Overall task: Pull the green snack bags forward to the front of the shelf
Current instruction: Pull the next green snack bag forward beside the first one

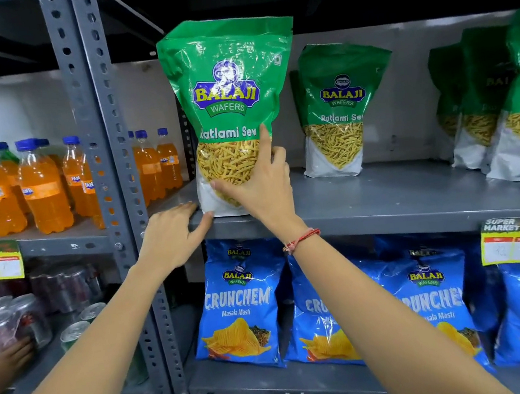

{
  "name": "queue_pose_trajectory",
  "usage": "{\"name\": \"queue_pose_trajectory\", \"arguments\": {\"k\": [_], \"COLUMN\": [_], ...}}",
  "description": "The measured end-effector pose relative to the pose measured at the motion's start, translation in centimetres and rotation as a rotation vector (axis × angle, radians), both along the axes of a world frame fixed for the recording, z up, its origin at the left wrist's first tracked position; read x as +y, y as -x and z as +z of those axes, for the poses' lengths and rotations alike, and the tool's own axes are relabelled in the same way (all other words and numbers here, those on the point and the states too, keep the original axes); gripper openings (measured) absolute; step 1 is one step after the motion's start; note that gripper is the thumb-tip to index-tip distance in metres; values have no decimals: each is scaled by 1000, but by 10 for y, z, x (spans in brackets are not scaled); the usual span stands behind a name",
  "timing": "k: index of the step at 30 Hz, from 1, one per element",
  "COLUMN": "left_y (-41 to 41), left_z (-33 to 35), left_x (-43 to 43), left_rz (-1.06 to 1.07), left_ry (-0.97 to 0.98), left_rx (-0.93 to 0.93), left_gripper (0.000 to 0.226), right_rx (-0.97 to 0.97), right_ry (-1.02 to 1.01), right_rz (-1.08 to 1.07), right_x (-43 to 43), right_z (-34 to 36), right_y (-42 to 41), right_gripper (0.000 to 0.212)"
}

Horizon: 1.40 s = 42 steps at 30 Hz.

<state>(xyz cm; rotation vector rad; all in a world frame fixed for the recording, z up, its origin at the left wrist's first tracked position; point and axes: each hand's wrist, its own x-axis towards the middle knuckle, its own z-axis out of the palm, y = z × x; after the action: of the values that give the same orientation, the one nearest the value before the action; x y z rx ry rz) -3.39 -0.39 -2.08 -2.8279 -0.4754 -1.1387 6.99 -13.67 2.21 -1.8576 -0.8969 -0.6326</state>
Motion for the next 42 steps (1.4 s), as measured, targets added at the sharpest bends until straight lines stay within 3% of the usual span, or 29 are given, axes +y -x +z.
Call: {"name": "queue_pose_trajectory", "arguments": {"k": [4,7,11,16,22,26,34,42], "left_y": [-2,-5,-20,-59,-103,-108,-109,-109], "left_z": [-6,-11,-6,3,-3,-7,-10,-11], "left_x": [-1,-15,-55,-111,-139,-139,-141,-143], "left_rz": [-33,-75,-156,-358,-254,-148,-86,-88], "left_ry": [98,212,108,15,36,-34,-74,-54], "left_rx": [-128,-377,-553,-373,-9,-21,-60,-82], "left_gripper": [64,51,34,30,50,66,62,60], "right_rx": [31,61,70,83,179,238,303,331], "right_ry": [-71,-167,-219,-75,49,63,14,-46], "right_rz": [66,98,24,-197,-387,-388,-349,-342], "right_x": [-9,-23,-44,-67,-78,-73,-59,-54], "right_z": [-1,2,9,15,15,16,23,23], "right_y": [-7,-26,-66,-124,-169,-185,-204,-212], "right_gripper": [109,93,80,78,91,106,126,126]}}
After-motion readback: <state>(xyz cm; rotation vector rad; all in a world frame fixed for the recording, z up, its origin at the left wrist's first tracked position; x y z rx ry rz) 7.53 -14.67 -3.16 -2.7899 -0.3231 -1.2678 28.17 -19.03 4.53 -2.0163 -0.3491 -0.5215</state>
